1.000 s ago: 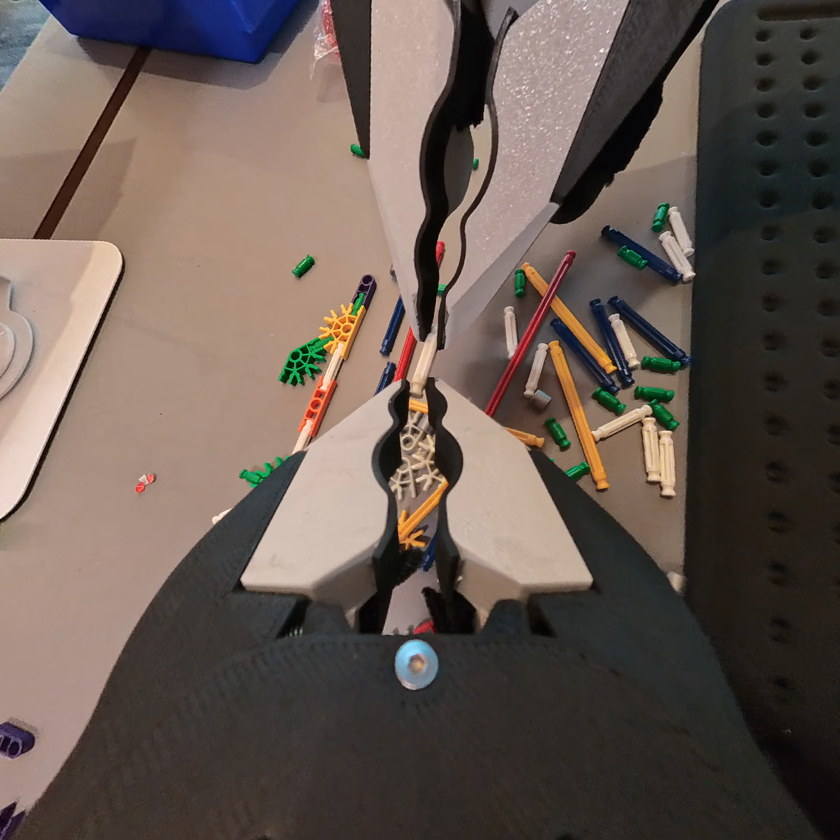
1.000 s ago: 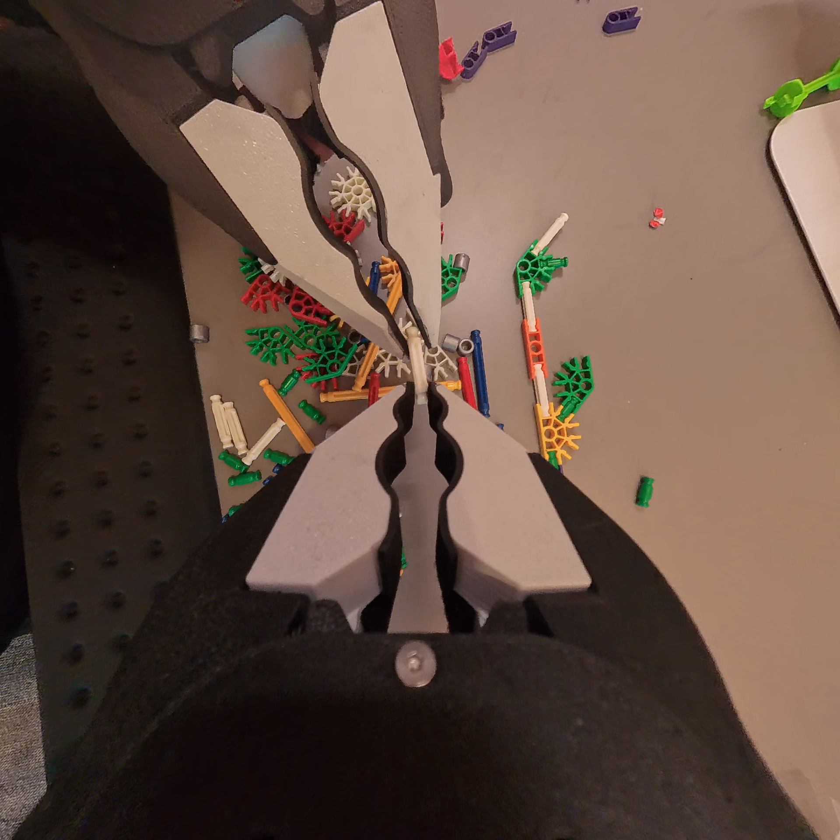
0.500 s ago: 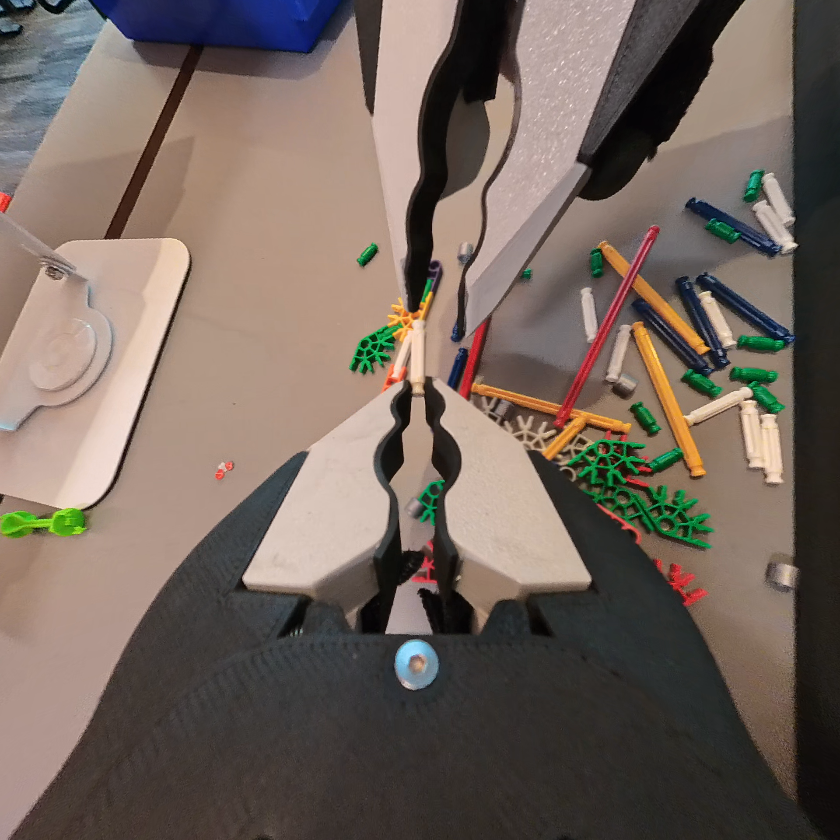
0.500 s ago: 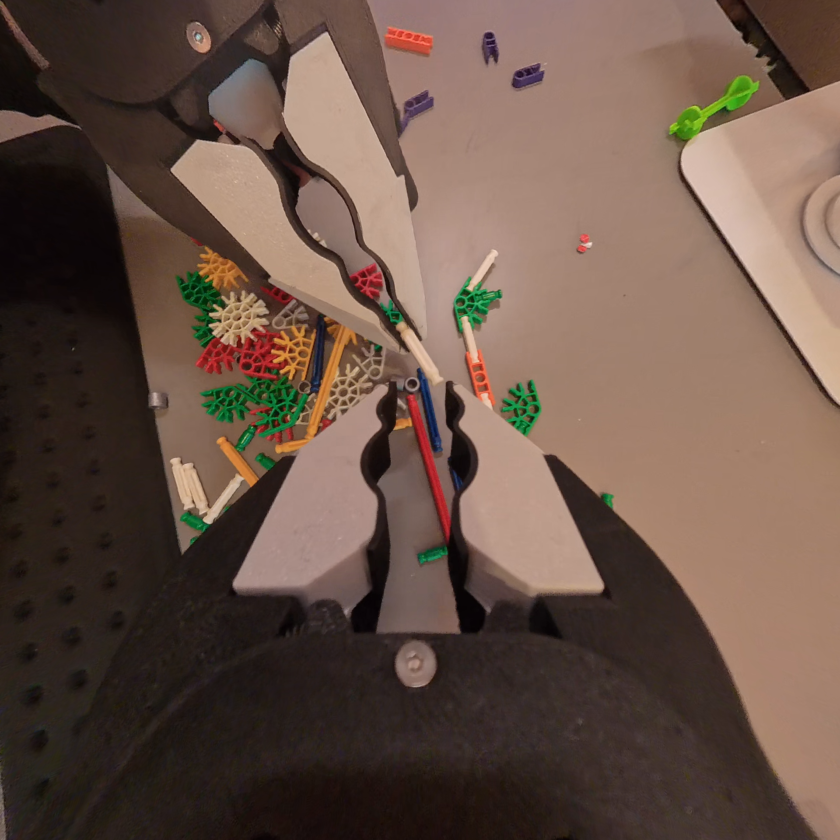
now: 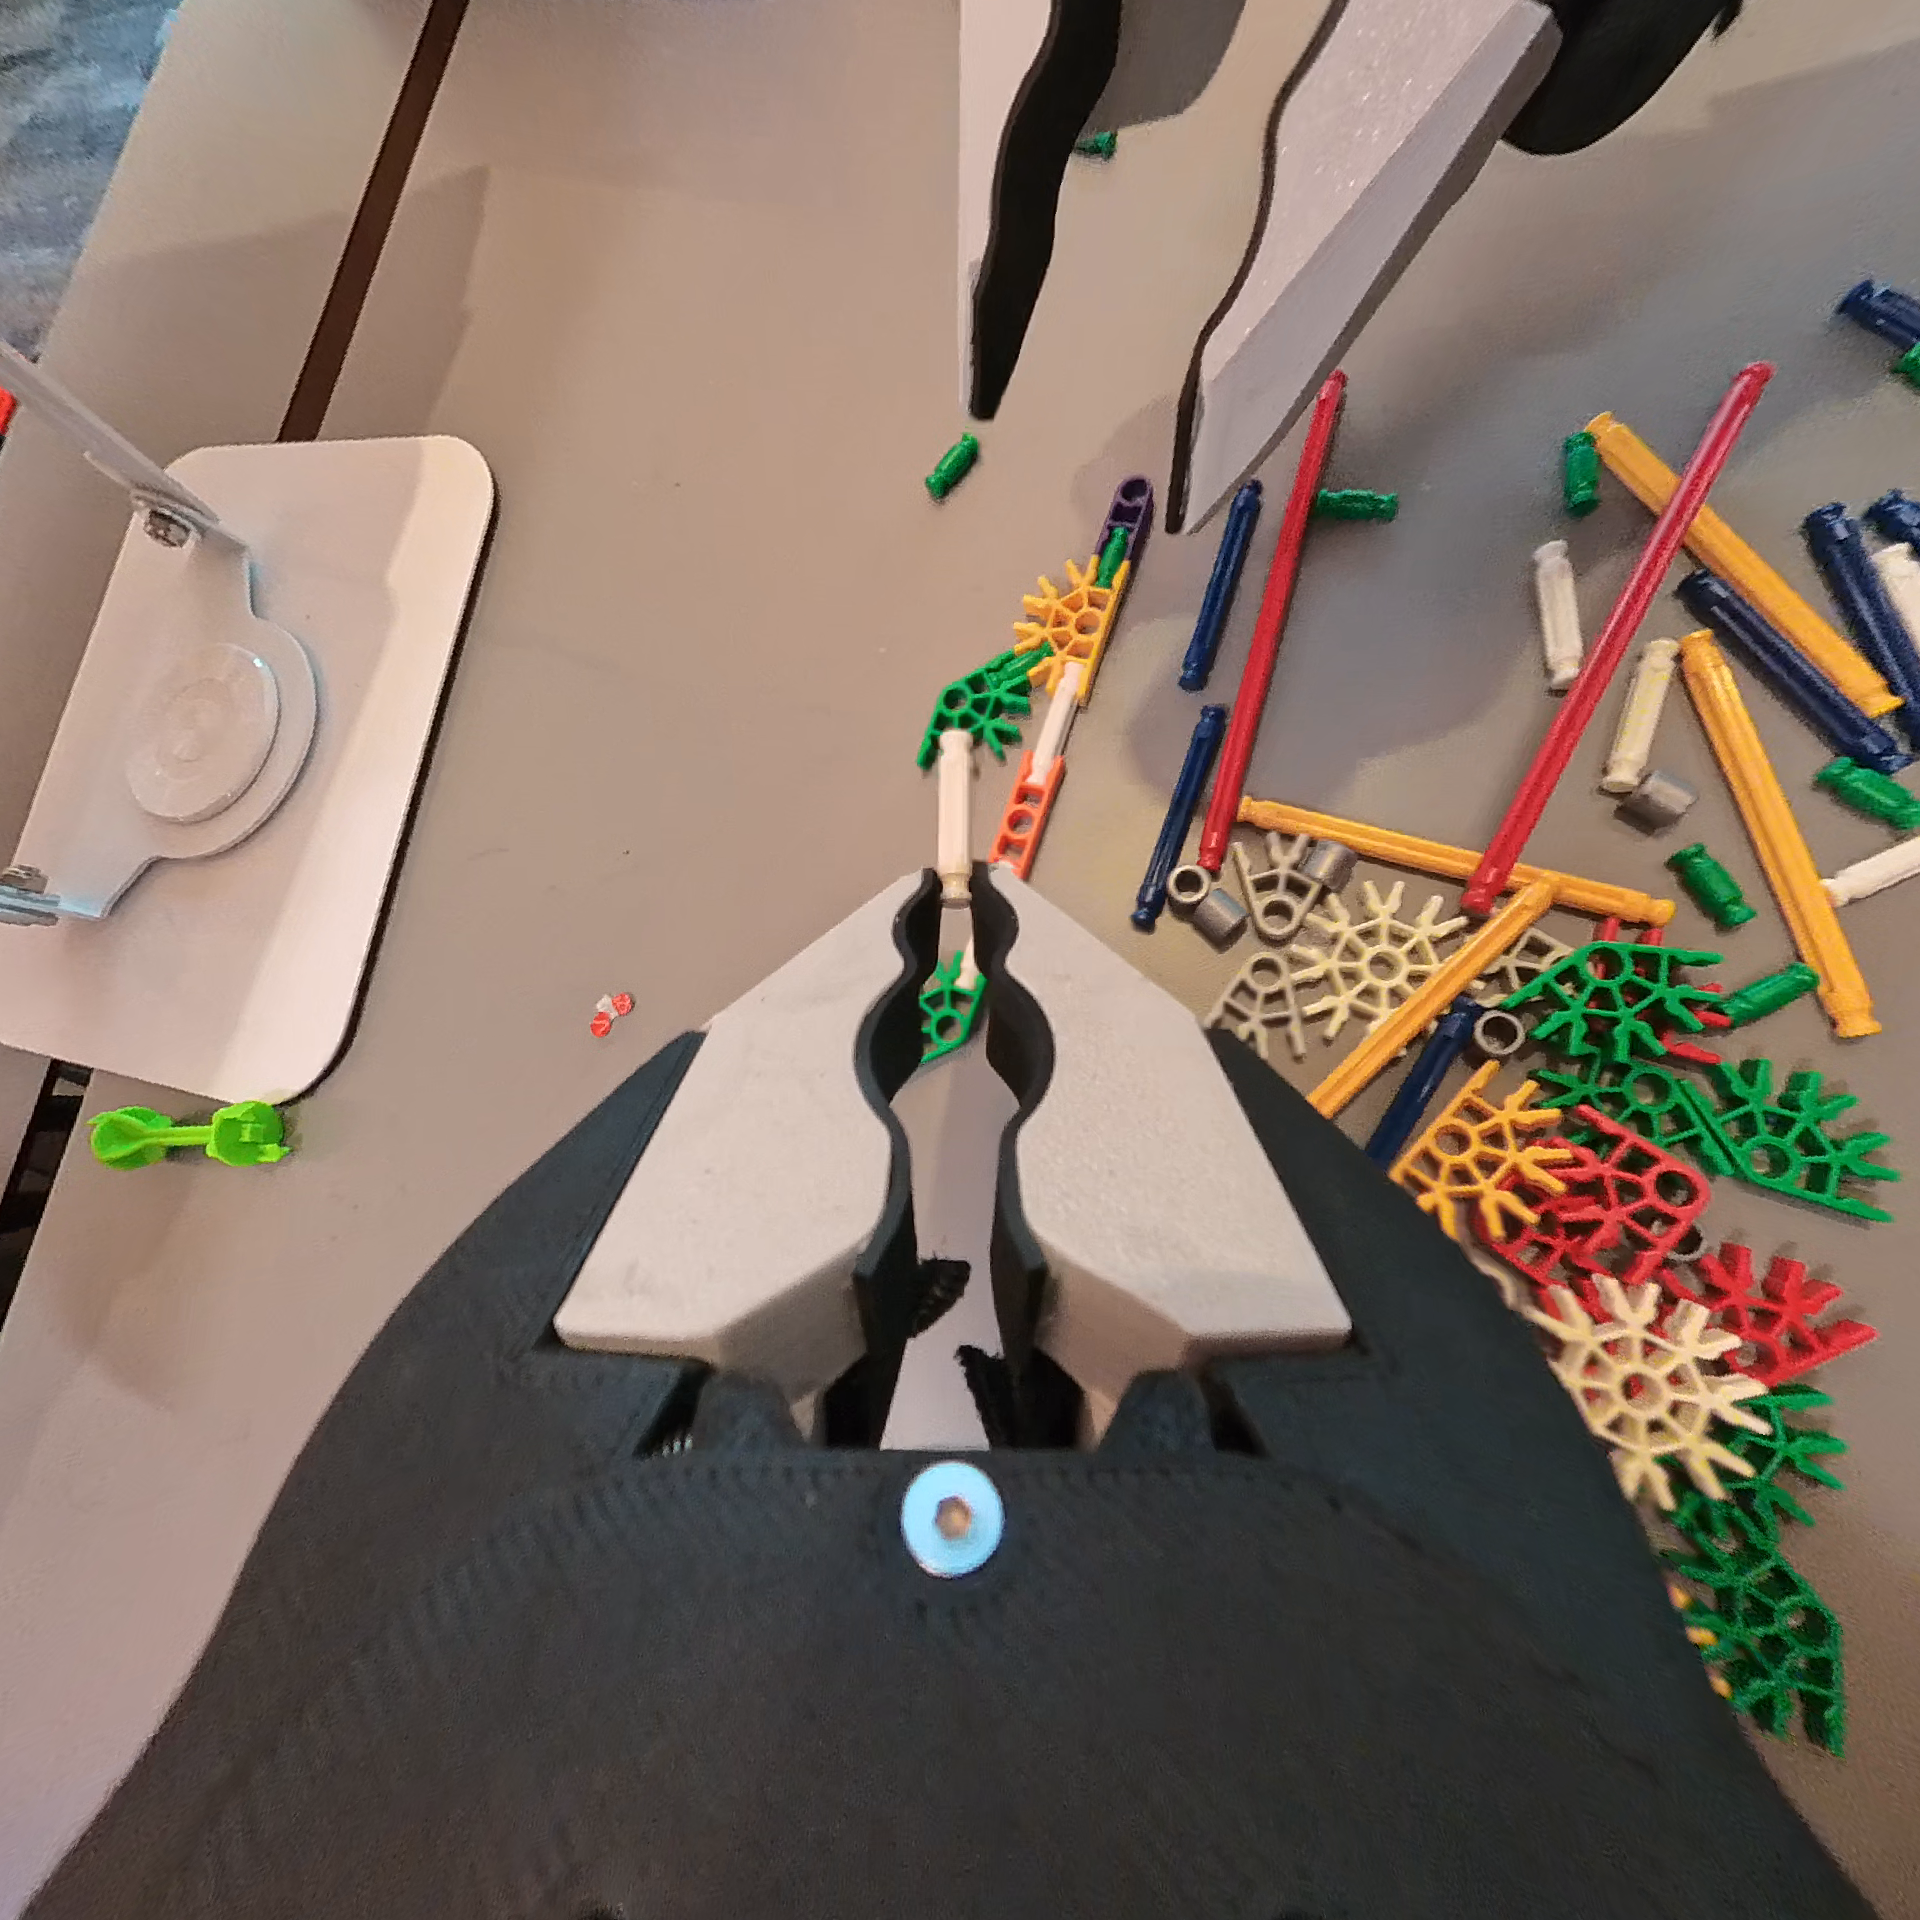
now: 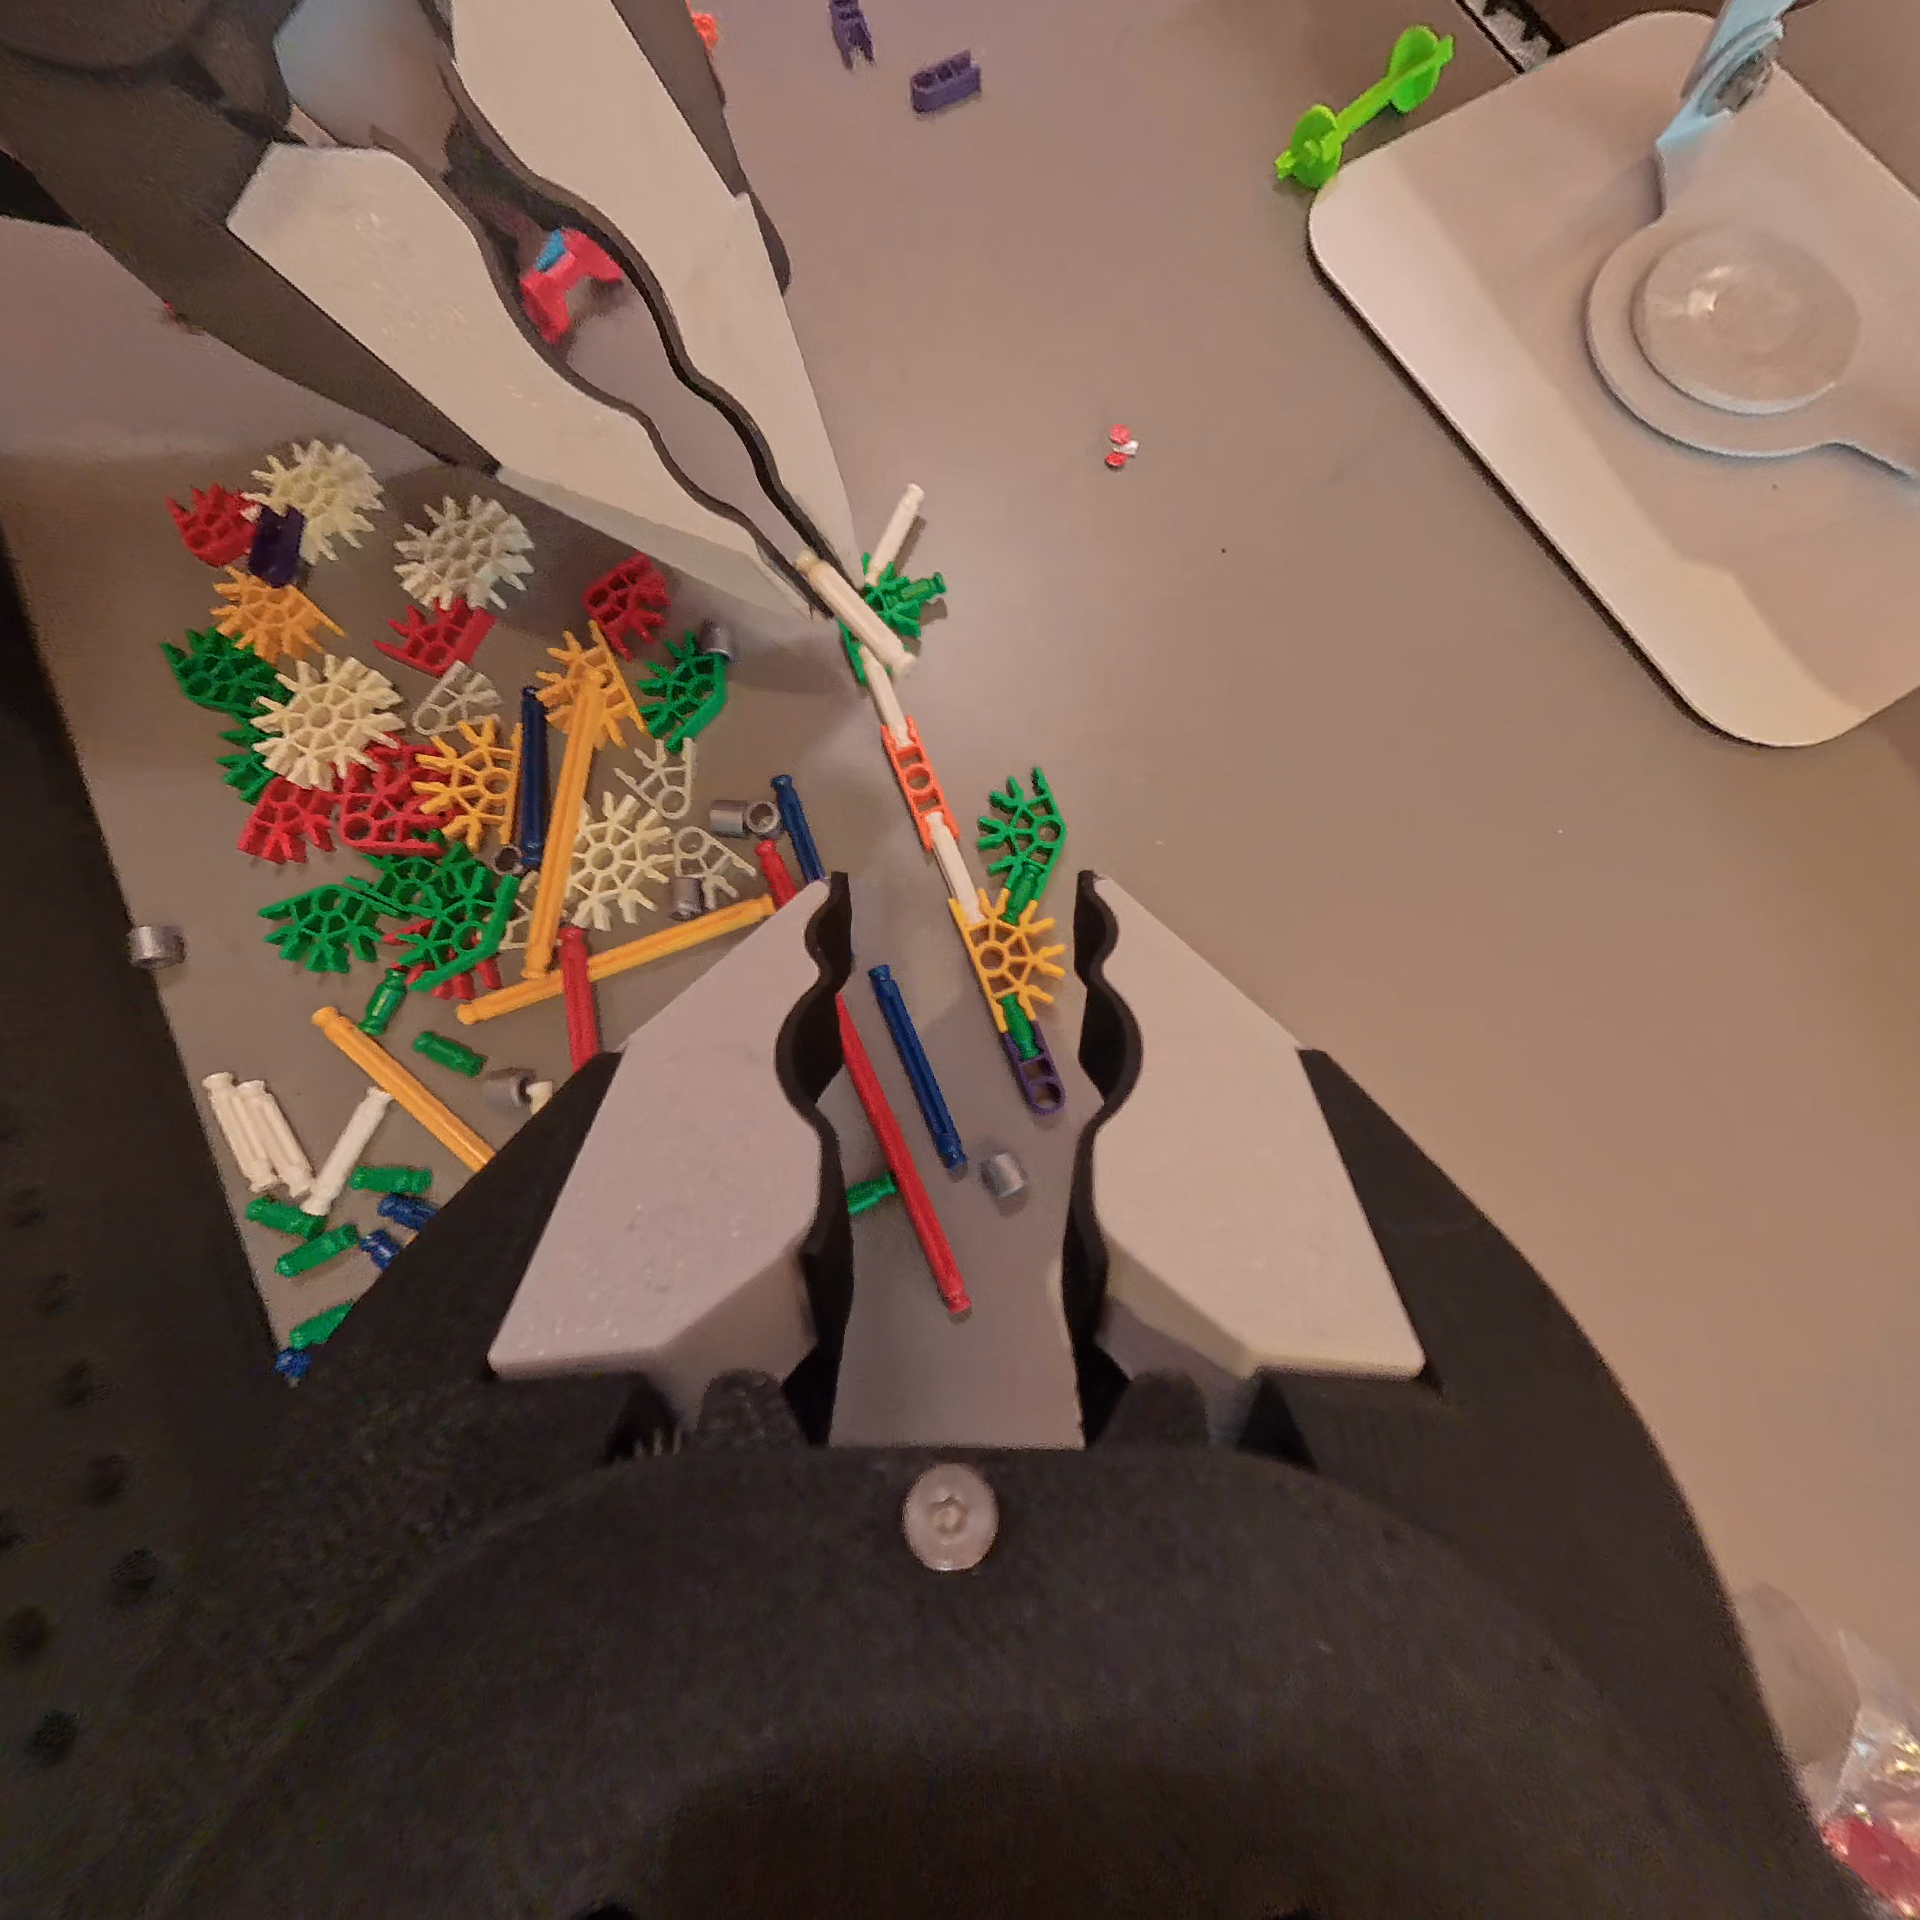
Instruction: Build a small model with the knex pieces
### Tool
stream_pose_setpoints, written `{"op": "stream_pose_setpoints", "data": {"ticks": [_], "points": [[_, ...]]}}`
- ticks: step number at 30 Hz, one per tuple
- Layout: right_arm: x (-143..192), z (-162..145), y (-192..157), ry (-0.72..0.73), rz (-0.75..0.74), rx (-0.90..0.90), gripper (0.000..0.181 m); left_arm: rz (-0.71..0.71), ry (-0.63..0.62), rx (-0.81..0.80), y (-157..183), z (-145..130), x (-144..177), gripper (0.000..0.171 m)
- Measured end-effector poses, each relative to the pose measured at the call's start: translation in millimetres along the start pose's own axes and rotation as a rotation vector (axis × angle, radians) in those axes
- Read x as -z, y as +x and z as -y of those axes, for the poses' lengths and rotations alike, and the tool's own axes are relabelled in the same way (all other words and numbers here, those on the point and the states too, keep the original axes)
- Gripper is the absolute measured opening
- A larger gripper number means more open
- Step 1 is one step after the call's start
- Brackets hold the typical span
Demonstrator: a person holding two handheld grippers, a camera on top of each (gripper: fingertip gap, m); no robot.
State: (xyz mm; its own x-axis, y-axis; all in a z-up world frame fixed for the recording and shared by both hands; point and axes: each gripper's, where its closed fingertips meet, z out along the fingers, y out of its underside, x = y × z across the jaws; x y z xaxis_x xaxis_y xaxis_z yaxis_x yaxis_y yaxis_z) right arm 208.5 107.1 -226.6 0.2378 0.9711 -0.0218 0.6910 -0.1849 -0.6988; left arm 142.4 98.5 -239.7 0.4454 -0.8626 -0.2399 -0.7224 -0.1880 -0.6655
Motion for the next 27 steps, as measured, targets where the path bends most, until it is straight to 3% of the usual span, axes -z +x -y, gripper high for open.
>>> {"op": "stream_pose_setpoints", "data": {"ticks": [18, 21, 25, 27], "points": [[-12, -13, 18, -0.019, 0.003, -0.016, 0.045, -0.051, -0.101, -0.055, -20, -15, -22, 0.003], [-12, -10, 21, 0.002, 0.008, -0.036, 0.036, -0.065, -0.107, -0.065, -20, -15, -28, 0.003], [-11, -4, 25, 0.049, 0.047, -0.073, 0.005, -0.083, -0.118, -0.074, -20, -15, -34, 0.003], [-14, -3, 28, 0.052, 0.055, -0.074, 0.000, -0.093, -0.126, -0.081, -19, -16, -37, 0.003]]}}
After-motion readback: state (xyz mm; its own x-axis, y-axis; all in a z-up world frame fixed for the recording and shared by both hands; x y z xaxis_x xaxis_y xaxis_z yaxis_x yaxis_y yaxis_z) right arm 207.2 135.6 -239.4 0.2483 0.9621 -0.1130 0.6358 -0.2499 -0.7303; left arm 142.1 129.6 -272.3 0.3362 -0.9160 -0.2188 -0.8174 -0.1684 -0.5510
